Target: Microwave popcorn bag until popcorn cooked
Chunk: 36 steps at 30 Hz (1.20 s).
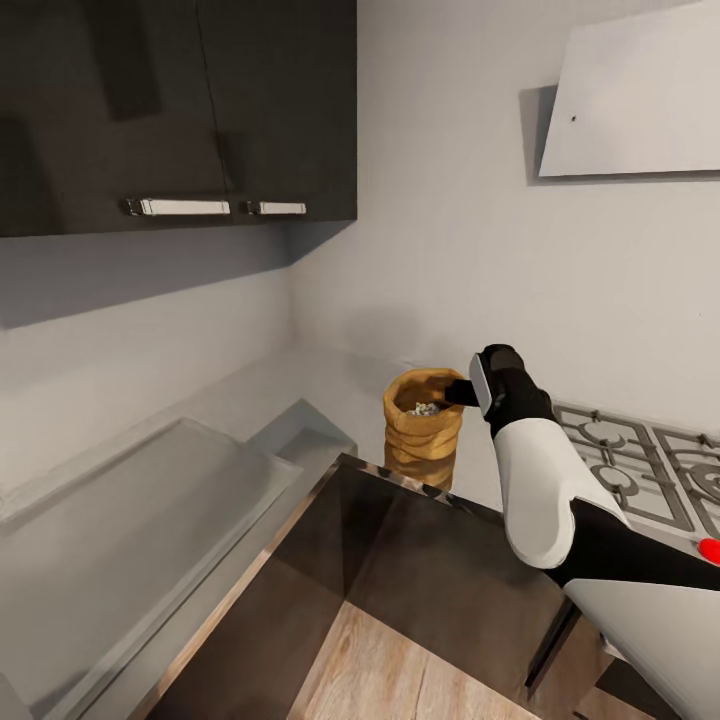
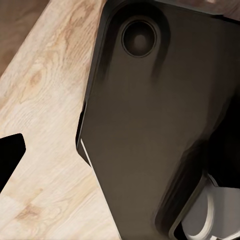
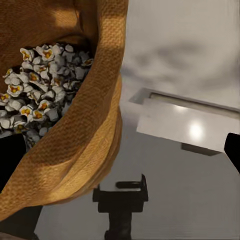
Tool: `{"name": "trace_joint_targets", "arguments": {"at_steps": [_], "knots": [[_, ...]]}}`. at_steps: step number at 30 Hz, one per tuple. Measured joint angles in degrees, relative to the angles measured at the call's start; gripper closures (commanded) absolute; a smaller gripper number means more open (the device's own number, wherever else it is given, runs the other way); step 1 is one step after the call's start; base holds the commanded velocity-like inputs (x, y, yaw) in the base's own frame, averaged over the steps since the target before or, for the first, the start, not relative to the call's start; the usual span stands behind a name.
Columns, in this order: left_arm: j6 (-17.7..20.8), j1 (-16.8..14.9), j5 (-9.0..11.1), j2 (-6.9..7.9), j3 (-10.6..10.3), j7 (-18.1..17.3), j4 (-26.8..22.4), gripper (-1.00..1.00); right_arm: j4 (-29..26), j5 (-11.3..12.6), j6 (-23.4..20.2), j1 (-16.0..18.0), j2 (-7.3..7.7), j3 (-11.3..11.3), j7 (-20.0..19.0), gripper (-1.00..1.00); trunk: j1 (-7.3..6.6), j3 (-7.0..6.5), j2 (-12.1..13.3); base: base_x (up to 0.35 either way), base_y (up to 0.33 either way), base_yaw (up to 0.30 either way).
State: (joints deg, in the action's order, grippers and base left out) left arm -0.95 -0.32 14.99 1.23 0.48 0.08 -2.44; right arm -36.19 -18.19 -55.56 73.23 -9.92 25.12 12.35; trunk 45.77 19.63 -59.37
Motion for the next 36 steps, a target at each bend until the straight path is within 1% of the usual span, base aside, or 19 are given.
{"name": "trace_joint_targets", "arguments": {"at_steps": [11, 13, 15, 18, 23, 33, 36], "knots": [[0.0, 0.0, 0.2, 0.00, 0.0, 0.0, 0.0, -1.00, -0.1, 0.0, -0.4, 0.0, 0.00, 0.3, 0.1, -1.00, 0.00, 0.00, 0.0, 0.000, 0.000, 0.000], [0.0, 0.0, 0.2, 0.00, 0.0, 0.0, 0.0, -1.00, -0.1, 0.7, -0.4, 0.0, 0.00, 0.3, 0.1, -1.00, 0.00, 0.00, 0.0, 0.000, 0.000, 0.000], [0.0, 0.0, 0.2, 0.00, 0.1, 0.0, 0.0, -1.00, -0.1, 2.7, -0.5, 0.0, 0.01, 0.2, 0.4, -1.00, 0.00, 0.00, 0.0, 0.000, 0.000, 0.000], [0.0, 0.0, 0.2, 0.00, 0.1, 0.0, 0.0, -1.00, -0.4, 3.4, -0.3, 0.0, 0.01, 0.0, 0.5, -1.00, 0.00, 0.00, 0.0, 0.000, 0.000, 0.000], [0.0, 0.0, 0.2, 0.00, 0.0, 0.0, 0.0, -1.00, -0.9, 3.0, -0.7, 0.0, 0.00, -0.2, 0.5, -1.00, 0.00, 0.00, 0.0, 0.000, 0.000, 0.020], [0.0, 0.0, 0.2, 0.00, 0.1, 0.0, 0.0, -1.00, -1.1, 2.9, -1.2, 0.0, 0.00, -0.1, 0.6, -1.00, 0.00, 0.00, 0.0, 0.000, 0.000, 0.235], [0.0, 0.0, 0.2, 0.00, 0.1, 0.0, 0.0, -1.00, -1.0, 2.9, -1.0, 0.0, 0.00, -0.1, 0.7, -1.00, 0.00, 0.00, 0.0, 0.000, 0.000, 0.076]]}}
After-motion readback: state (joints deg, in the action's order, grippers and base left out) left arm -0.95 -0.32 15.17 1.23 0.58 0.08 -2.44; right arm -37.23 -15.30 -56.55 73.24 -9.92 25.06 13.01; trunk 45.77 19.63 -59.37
